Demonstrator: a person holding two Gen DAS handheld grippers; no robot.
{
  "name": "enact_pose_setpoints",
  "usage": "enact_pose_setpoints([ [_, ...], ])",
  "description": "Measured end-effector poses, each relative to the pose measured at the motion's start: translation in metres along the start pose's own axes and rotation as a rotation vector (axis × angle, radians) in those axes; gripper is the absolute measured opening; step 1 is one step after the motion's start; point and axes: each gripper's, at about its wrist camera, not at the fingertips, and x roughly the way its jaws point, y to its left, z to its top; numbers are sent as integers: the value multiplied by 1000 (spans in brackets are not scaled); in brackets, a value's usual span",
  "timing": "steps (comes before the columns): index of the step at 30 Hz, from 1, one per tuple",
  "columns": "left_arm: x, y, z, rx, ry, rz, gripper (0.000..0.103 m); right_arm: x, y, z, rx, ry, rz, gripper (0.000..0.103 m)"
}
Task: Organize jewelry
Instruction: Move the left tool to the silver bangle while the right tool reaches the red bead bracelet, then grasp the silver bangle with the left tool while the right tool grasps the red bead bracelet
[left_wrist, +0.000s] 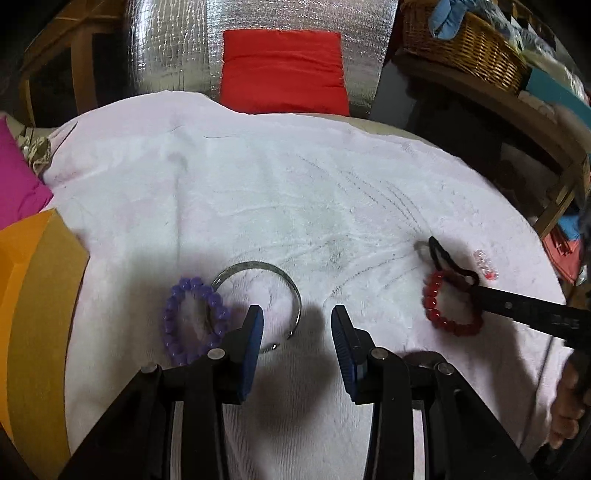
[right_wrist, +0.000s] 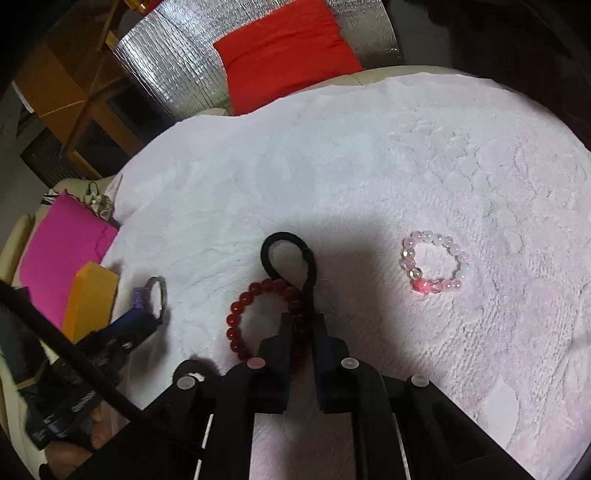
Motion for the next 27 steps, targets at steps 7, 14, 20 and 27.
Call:
enact_pose_setpoints([
  [7,20,-3,3,-7,20,15,23,-9,-6,-3,23,6,35,11],
  [14,17,-8,8,-17,-1,17,4,-28,-9,-5,20,-18,104,11],
  [20,-15,-17,14,-26,-81,-102,4,-54,-11,-5,30,-63,185,11],
  [27,-59,-20,15,-57,-191,-243,4,-76,-1,-6,26,-127,241,11],
])
